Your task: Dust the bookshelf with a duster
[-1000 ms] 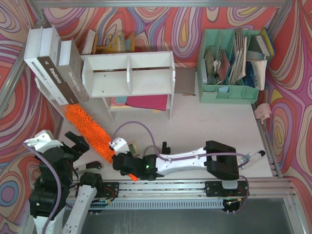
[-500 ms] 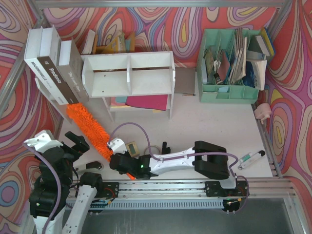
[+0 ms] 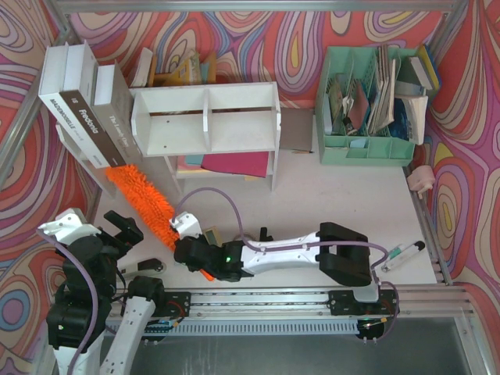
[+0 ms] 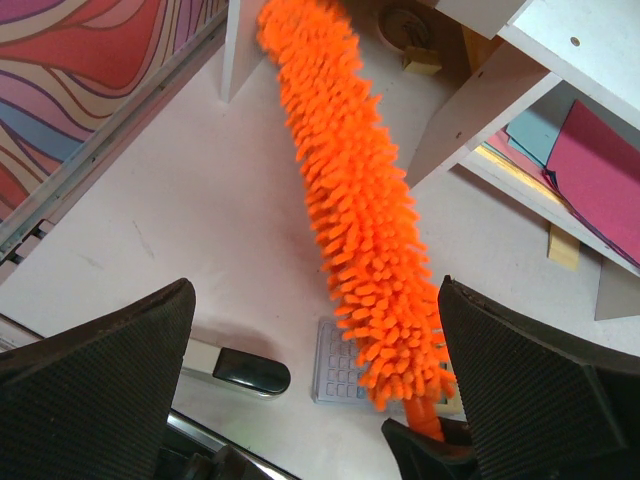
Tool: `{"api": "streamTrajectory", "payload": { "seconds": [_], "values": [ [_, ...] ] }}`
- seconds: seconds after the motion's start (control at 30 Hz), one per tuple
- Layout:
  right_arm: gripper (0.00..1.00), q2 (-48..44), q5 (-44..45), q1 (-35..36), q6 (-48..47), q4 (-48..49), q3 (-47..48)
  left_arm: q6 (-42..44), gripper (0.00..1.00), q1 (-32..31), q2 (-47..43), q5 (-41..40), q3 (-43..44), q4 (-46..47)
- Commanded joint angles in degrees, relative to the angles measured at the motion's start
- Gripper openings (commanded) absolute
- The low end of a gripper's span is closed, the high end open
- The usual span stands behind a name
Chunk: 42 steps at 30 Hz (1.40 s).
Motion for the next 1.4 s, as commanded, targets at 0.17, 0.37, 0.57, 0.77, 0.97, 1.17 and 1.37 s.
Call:
{"api": "streamTrajectory", "payload": {
  "seconds": [0.17,0.37,0.57,0.77,0.97,1.17,1.37],
  "values": [
    [0.0,-1.1,3.5,-1.3,-1.2,3.1,4.0,0.5,0.98,0.2,0.0,0.0,-0.7,1.3],
    [0.0,-4.4,2.3,-1.3,0.4,5.5,0.1,0.5,0.98,0.2,0.0,0.1,-0.7,1.3],
    [0.0,-11.5,2.0,-1.0,0.0,6.8,-1.6,0.6,0.98,0.2,0.1,0.0,-0.7,1.3],
    [0.0,-18.3,2.7,-0.6,2.4,7.2,-6.1,0.5,0.98,0.2,0.2,0.0,-0.7,1.3],
    [0.0,-22.0,6.9,-0.4,7.4,4.3,-10.6,0.6,0.98,0.2,0.4,0.1,-0.7,1.4],
    [0.0,-19.9,7.5,-0.4,13.8,-1.2,-11.2,0.6,0.98,0.2,0.6,0.1,-0.7,1.3],
    [0.0,-16.0,4.3,-0.4,15.7,-2.5,-10.8,0.6,0.98,0.2,0.5,0.0,-0.7,1.3]
  ]
}}
